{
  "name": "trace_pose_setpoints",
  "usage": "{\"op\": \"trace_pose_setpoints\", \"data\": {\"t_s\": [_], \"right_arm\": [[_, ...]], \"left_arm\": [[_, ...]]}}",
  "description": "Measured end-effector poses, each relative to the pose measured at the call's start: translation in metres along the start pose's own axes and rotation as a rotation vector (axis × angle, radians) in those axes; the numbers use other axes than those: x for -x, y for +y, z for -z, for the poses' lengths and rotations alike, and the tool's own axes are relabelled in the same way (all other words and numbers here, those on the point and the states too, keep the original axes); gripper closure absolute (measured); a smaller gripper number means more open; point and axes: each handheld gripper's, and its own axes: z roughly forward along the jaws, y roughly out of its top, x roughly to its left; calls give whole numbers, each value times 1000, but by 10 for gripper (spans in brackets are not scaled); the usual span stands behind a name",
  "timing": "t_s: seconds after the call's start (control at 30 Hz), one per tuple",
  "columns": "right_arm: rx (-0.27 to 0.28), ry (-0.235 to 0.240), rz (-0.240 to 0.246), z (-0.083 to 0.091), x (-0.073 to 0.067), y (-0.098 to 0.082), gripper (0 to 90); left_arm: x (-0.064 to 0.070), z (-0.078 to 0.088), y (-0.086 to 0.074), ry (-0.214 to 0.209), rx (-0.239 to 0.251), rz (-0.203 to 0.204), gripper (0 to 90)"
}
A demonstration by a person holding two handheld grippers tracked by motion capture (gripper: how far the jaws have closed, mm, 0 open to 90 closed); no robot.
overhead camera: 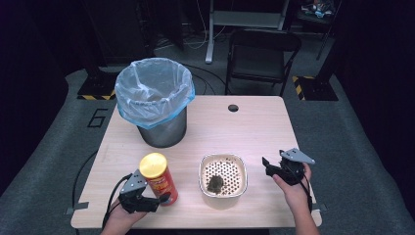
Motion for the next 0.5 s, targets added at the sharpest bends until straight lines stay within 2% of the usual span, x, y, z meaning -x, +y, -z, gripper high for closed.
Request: {"op": "trace_pose_setpoints", "data": {"t_s": [0.3, 0.43, 0.5], "right_arm": [[-28, 0, 10, -4, 0, -6, 256], [-35, -5, 9, -5, 1, -8, 256], [-39, -8, 7, -5, 2, -9, 256]], "left_arm": [[-2, 13, 11, 21, 8, 0, 236], [-7, 22, 22, 22, -2, 21, 236], [-10, 28, 33, 13, -9, 29, 236]]}}
